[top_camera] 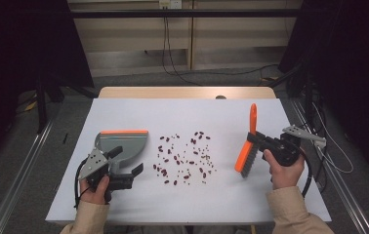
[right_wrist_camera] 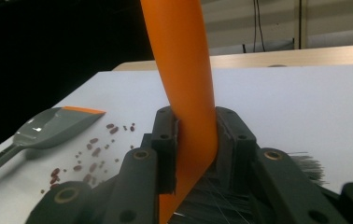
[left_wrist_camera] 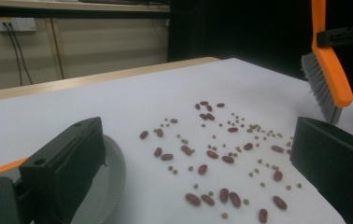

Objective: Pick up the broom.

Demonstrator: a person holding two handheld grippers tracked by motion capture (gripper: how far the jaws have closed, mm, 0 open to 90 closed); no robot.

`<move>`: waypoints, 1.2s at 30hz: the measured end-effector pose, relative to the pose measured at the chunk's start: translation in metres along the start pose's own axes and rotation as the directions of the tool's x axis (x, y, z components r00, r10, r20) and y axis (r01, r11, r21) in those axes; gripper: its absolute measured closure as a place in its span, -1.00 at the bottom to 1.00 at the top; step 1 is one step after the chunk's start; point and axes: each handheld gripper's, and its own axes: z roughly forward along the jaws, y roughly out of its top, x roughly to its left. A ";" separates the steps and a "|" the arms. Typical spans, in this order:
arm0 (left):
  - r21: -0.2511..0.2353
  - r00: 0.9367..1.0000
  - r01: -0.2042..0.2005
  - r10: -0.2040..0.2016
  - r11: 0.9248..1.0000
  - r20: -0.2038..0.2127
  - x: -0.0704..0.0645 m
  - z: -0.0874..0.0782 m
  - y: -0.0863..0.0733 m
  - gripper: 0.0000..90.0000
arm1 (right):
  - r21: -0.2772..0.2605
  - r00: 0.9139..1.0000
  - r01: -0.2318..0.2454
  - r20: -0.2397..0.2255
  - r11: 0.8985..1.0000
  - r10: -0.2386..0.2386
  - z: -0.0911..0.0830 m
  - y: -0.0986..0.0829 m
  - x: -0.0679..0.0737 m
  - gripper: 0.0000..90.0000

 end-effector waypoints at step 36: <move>0.071 0.976 -0.015 -0.001 0.997 0.216 -0.051 0.081 0.027 -0.83 | -0.010 0.993 0.050 -0.106 0.999 -0.051 0.055 0.029 0.062 0.58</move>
